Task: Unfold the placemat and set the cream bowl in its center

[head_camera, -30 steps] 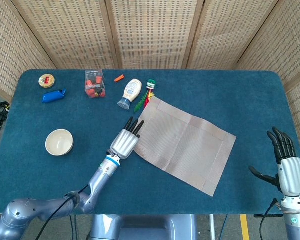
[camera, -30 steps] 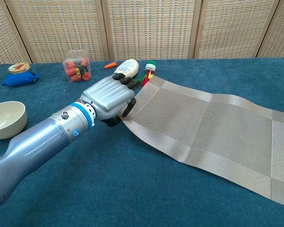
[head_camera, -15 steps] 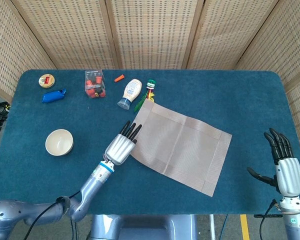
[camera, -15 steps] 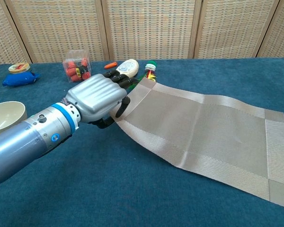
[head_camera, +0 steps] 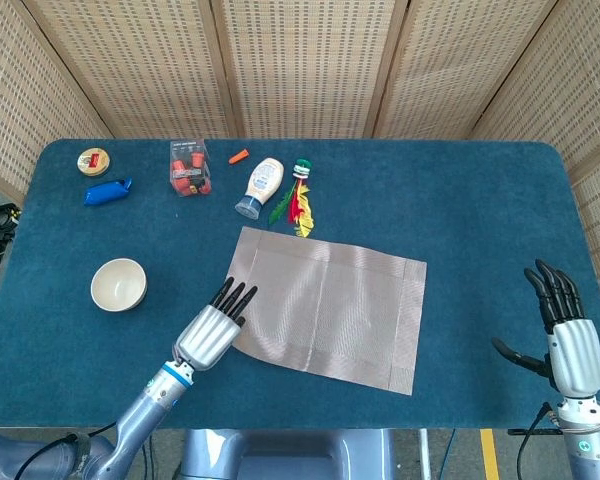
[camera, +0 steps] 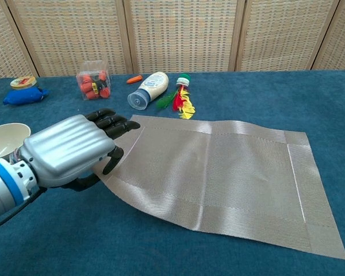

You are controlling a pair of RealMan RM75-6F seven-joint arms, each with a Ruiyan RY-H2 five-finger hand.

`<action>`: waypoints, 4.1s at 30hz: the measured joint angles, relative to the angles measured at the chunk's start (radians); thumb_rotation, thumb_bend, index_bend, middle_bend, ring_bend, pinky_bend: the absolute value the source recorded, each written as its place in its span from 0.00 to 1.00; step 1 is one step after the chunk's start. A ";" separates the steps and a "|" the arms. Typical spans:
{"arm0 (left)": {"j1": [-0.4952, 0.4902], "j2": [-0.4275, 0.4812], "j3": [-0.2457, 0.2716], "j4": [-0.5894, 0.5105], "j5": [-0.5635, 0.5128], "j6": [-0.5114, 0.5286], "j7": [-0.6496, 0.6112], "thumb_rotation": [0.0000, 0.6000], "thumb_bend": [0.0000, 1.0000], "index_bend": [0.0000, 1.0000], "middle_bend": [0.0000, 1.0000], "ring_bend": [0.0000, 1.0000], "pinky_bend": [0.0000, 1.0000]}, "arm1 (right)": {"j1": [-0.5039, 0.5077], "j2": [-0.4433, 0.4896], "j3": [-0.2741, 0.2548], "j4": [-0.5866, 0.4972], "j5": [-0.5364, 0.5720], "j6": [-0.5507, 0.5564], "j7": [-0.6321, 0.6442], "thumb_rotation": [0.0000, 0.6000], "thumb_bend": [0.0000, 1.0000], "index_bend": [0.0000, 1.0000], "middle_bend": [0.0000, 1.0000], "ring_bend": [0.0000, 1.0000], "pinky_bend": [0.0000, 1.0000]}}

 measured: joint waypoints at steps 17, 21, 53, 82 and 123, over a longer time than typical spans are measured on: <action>0.078 0.039 0.094 -0.115 0.096 -0.009 0.092 1.00 0.46 0.70 0.00 0.00 0.00 | -0.013 0.010 -0.017 -0.027 -0.038 0.032 -0.010 1.00 0.22 0.08 0.00 0.00 0.00; 0.090 0.049 0.102 -0.131 0.113 -0.012 0.099 1.00 0.46 0.69 0.00 0.00 0.00 | -0.016 0.013 -0.019 -0.032 -0.046 0.039 -0.007 1.00 0.22 0.08 0.00 0.00 0.00; 0.139 0.140 0.094 -0.186 0.204 -0.074 0.009 1.00 0.24 0.18 0.00 0.00 0.00 | -0.017 0.010 -0.030 -0.040 -0.066 0.039 -0.026 1.00 0.22 0.08 0.00 0.00 0.00; 0.304 0.398 0.024 -0.032 0.203 0.196 -0.444 1.00 0.24 0.25 0.00 0.00 0.00 | -0.014 -0.008 -0.059 -0.053 -0.109 0.026 -0.108 1.00 0.22 0.08 0.00 0.00 0.00; 0.249 0.088 -0.140 0.587 0.005 -0.073 -0.739 1.00 0.27 0.52 0.00 0.00 0.00 | -0.010 -0.017 -0.078 -0.063 -0.134 0.016 -0.137 1.00 0.22 0.08 0.00 0.00 0.00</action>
